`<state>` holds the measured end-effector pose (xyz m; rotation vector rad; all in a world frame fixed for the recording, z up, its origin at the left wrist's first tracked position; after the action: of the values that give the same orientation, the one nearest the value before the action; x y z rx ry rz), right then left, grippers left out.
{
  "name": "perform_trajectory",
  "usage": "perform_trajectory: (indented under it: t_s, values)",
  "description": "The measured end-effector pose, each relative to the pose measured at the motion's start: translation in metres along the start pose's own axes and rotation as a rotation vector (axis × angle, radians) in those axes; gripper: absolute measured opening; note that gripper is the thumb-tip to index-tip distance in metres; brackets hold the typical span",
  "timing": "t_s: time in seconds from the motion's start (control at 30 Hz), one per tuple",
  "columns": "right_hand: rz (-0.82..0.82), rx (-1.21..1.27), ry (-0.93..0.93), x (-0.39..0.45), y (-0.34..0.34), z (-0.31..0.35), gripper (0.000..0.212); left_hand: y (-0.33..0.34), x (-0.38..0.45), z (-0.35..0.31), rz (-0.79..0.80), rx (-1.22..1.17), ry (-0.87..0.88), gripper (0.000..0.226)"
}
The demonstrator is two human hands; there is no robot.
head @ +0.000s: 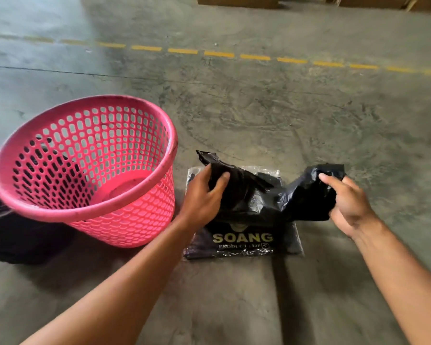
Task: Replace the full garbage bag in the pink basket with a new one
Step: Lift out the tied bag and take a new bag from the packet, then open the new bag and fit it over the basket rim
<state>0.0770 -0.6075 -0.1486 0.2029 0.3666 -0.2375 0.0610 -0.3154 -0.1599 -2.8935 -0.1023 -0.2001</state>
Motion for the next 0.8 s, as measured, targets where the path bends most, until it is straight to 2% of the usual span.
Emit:
perform_trajectory:
  t_s: [0.1, 0.2, 0.27, 0.33, 0.47, 0.53, 0.57, 0.6, 0.67, 0.7, 0.73, 0.8]
  values:
    - [0.155, 0.256, 0.055, -0.028, 0.038, 0.048, 0.031, 0.006, 0.015, -0.049, -0.008, -0.307, 0.012, 0.017]
    - [0.267, 0.287, 0.036, -0.057, 0.088, 0.093, 0.030, 0.005, 0.032, -0.099, -0.037, -0.520, 0.039, 0.025]
    - [0.277, 0.289, 0.003, -0.073, 0.123, 0.119, 0.035, -0.002, 0.043, -0.134, -0.025, -0.583, 0.115, 0.026]
    - [0.281, 0.294, -0.036, -0.088, 0.160, 0.144, 0.044, -0.014, 0.056, -0.172, -0.052, -0.585, 0.213, 0.025]
    - [0.397, 0.326, -0.129, -0.123, 0.235, 0.199, 0.043, -0.073, 0.066, -0.237, -0.233, -0.467, 0.448, 0.018]
    - [0.465, 0.366, -0.174, -0.139, 0.269, 0.221, 0.040, -0.101, 0.081, -0.261, -0.368, -0.389, 0.443, 0.018]
    - [0.512, 0.375, -0.183, -0.147, 0.286, 0.229, 0.038, -0.112, 0.087, -0.274, -0.366, -0.354, 0.437, 0.027]
    - [0.542, 0.379, -0.188, -0.154, 0.301, 0.235, 0.037, -0.124, 0.090, -0.271, -0.360, -0.281, 0.504, 0.033]
    - [0.628, 0.369, -0.206, -0.167, 0.333, 0.242, 0.029, -0.155, 0.103, -0.267, -0.439, -0.349, 0.516, 0.031]
    - [0.679, 0.362, -0.216, -0.172, 0.348, 0.244, 0.028, -0.174, 0.097, -0.276, -0.504, -0.334, 0.502, 0.031]
    - [0.718, 0.364, -0.221, -0.176, 0.361, 0.244, 0.028, -0.191, 0.084, -0.291, -0.577, -0.253, 0.566, 0.028]
    - [0.761, 0.372, -0.224, -0.184, 0.387, 0.241, 0.026, -0.225, 0.064, -0.304, -0.714, -0.311, 0.582, 0.022]
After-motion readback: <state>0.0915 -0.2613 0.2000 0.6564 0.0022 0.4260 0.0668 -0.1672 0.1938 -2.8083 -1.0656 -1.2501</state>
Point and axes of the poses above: each hand's wrist, its own x-axis towards the middle knuckle, its own y-axis out of the palm, z = x × y, the point moved 2 cm from there along x, towards the middle knuckle, and after that the axes turned 5 degrees about y, right-handed, at the moved point
